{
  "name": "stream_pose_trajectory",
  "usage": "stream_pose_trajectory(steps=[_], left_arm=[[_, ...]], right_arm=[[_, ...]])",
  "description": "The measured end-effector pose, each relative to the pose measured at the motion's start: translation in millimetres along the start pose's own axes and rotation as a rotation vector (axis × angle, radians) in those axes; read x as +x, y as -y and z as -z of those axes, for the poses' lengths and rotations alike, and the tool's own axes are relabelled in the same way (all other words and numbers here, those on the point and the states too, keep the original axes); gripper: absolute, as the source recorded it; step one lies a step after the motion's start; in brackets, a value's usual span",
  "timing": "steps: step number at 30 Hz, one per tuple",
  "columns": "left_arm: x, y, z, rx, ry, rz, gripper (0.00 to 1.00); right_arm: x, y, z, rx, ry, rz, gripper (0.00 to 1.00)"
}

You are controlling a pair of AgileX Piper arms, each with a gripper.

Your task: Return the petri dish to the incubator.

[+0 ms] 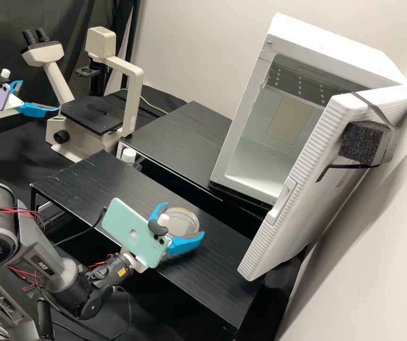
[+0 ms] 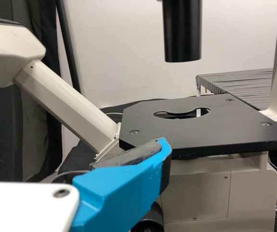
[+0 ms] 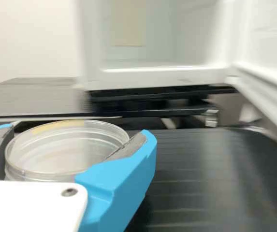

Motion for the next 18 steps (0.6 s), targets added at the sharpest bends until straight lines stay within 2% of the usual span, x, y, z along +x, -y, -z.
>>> stream_pose_trajectory(steps=[4,8,14,18], left_arm=[[0,0.0,0,0.000,0.000,0.000,1.00],[0,0.0,0,0.000,0.000,0.000,1.00],[0,0.0,0,0.000,0.000,0.000,1.00],[0,0.0,0,0.000,0.000,0.000,1.00]], right_arm=[[23,-16,-10,0.010,0.044,-0.066,0.00],[58,-37,-16,0.025,0.051,-0.158,0.00],[107,-68,-11,0.016,-0.010,-0.281,0.00],[131,-81,-1,0.022,-0.047,-0.321,0.00]])
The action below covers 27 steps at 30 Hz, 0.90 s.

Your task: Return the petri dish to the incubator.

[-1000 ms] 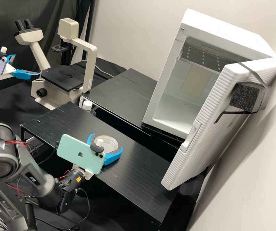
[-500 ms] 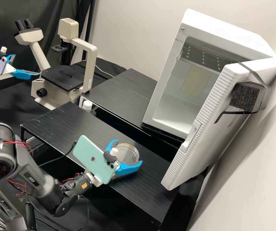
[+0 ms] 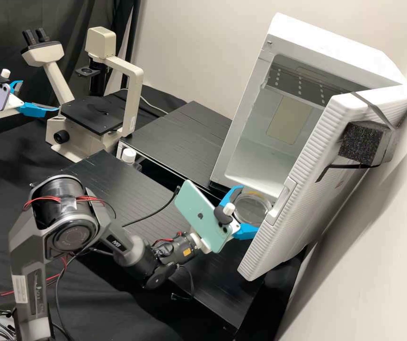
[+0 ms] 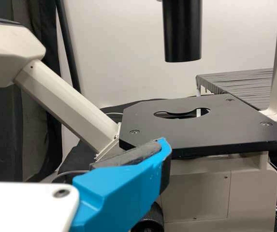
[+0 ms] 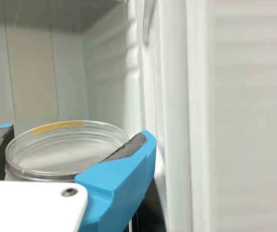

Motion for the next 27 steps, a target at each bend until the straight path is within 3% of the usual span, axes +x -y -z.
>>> stream_pose_trajectory(steps=[11,27], left_arm=[[0,0.0,0,0.000,0.000,0.000,1.00],[0,0.0,0,0.000,0.000,0.000,1.00]], right_arm=[[67,17,19,0.012,-0.007,0.078,0.00],[124,41,7,0.023,0.031,0.123,0.00]])
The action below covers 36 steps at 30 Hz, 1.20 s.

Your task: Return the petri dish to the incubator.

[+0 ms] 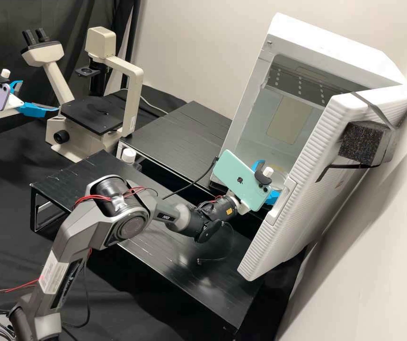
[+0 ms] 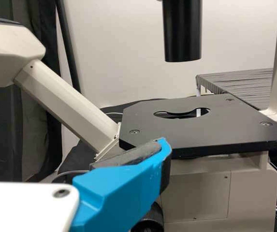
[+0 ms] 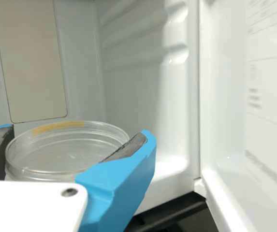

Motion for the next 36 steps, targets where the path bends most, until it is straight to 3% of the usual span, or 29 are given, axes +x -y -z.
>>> stream_pose_trajectory(steps=[10,14,21,36], left_arm=[[0,0.0,0,0.000,0.000,0.000,1.00],[0,0.0,0,0.000,0.000,0.000,1.00],[0,0.0,0,0.000,0.000,0.000,1.00],[0,0.0,0,0.000,0.000,0.000,1.00]], right_arm=[[22,28,10,0.004,0.025,0.091,0.00],[30,40,11,-0.015,0.035,0.121,0.00],[46,55,8,-0.087,0.037,0.133,0.00],[59,44,-6,-0.076,0.067,0.094,0.00]])
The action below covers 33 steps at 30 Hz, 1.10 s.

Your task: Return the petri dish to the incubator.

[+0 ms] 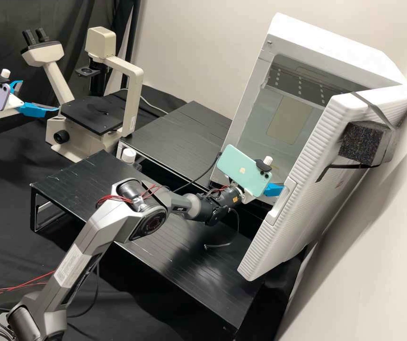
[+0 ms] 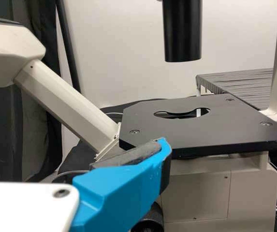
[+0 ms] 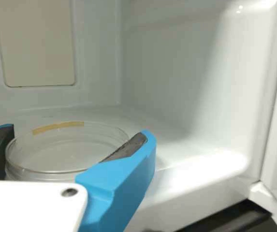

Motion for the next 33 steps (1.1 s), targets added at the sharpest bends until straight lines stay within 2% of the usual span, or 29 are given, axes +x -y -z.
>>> stream_pose_trajectory(steps=[3,4,10,13,28,33], left_arm=[[0,0.0,0,0.000,0.000,0.000,1.00],[0,0.0,0,0.000,0.000,0.000,1.00],[0,0.0,0,0.000,0.000,0.000,1.00],[0,0.0,0,0.000,0.000,0.000,1.00],[0,0.0,0,0.000,0.000,0.000,1.00],[0,0.0,0,0.000,0.000,0.000,1.00]], right_arm=[[1,-4,-2,0.000,0.014,0.001,0.00],[1,-4,-3,-0.005,0.012,0.003,1.00],[2,-1,-5,0.029,0.012,0.023,1.00],[2,1,-7,0.035,0.015,0.027,1.00],[1,1,-6,0.034,0.009,0.026,1.00],[-12,-4,-2,0.016,0.007,0.035,1.00]])
